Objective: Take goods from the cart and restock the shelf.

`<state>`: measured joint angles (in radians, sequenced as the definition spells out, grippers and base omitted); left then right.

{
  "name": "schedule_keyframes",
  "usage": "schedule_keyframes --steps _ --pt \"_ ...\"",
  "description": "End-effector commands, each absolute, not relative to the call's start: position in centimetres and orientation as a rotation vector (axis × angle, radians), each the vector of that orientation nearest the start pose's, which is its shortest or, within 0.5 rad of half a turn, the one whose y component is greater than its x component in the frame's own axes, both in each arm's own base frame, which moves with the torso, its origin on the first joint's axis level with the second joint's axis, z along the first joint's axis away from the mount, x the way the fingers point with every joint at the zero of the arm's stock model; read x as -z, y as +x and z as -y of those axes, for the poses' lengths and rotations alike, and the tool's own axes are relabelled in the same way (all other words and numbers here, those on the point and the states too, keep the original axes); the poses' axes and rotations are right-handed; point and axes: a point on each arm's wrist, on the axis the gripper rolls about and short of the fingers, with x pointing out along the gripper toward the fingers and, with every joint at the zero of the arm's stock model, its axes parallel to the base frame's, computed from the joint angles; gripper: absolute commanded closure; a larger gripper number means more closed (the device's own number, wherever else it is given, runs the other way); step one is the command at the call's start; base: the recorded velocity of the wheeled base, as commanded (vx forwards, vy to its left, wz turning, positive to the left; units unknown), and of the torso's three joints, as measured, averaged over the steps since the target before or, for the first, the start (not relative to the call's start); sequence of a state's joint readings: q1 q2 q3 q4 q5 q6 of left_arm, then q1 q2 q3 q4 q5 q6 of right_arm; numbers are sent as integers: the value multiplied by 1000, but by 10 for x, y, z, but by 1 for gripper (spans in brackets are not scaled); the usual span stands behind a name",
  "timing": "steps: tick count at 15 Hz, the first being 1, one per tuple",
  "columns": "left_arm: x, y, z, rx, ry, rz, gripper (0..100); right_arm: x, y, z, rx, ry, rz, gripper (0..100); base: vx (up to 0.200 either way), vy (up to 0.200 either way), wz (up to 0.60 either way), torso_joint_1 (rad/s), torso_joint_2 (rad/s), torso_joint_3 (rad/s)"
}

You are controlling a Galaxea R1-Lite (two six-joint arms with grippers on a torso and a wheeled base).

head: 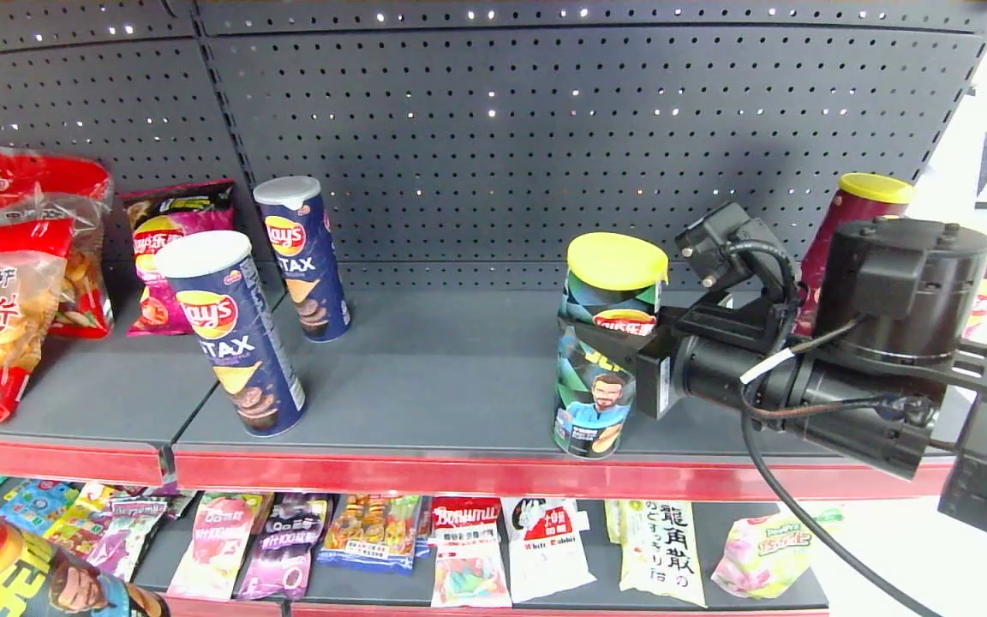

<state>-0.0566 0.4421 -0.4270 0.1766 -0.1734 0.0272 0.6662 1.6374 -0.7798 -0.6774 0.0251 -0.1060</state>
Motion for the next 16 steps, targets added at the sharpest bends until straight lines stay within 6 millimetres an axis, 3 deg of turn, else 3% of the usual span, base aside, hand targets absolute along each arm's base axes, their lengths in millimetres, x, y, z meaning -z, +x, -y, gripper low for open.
schedule_keyframes --steps 1,6,16 --pt "-181 5 4 232 16 -190 100 -200 239 -183 -680 -157 -129 100 0 0 0 0 0 0" --pt "-179 5 4 232 16 -195 100 -203 246 -183 -668 -153 -117 100 0 0 0 0 0 0" --pt "-177 2 4 230 17 -186 100 -191 239 -181 -681 -199 -147 100 0 0 0 0 0 0"
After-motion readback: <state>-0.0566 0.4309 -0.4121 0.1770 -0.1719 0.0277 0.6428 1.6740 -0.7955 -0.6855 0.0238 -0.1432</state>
